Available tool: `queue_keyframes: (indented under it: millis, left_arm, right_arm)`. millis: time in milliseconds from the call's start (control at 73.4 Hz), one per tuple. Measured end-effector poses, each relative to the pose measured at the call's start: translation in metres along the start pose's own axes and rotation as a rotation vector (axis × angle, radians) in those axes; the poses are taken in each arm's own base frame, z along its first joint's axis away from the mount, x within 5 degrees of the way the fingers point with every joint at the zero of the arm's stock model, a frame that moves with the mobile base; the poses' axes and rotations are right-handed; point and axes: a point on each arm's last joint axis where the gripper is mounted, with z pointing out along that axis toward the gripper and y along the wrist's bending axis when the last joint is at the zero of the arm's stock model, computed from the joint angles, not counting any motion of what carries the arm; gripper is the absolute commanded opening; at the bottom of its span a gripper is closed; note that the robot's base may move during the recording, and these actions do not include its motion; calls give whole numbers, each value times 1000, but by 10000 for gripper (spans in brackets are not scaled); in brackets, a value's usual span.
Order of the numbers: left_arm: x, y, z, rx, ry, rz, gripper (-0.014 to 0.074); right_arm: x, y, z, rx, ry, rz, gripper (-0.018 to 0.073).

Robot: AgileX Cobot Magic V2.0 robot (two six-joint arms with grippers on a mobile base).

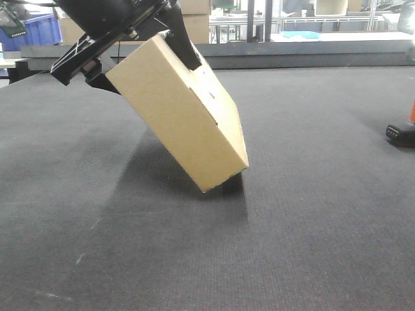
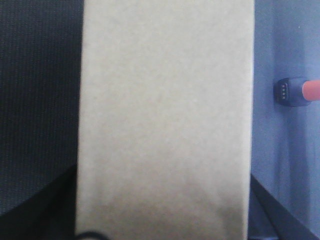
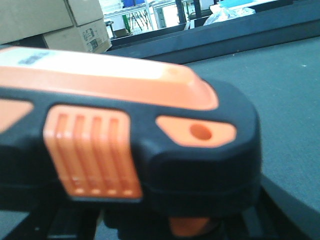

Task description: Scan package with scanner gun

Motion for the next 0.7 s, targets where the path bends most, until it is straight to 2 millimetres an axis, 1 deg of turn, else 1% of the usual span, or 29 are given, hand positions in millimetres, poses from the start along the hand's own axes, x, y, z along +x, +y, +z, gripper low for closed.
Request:
queue_keyframes:
  millis: [136,191,382,491,586,695]
  left_arm:
    - [0,0,0,0,0,0,-111]
    - [0,0,0,0,0,0,-111]
    - [0,-1,0,12,-4,-13,-111]
    - [-1,-2,0,17,-14,-16,-111]
    - [-1,-2,0,19,-16,-18,-111]
    - [-2,-2,0,19,-17,-18,-111]
  right_arm:
    - [-5,4,-3,-23,17,-33,-155]
    - [-10,7,-5,-27,34,-74,-155]
    - [-44,18,-25,5,72,-352,-155]
    - [-63,24,-37,26,54,-485,-155]
    - [-74,27,-44,33,30,-575,-155]
    - [-76,28,-46,36,29,-608,-155]
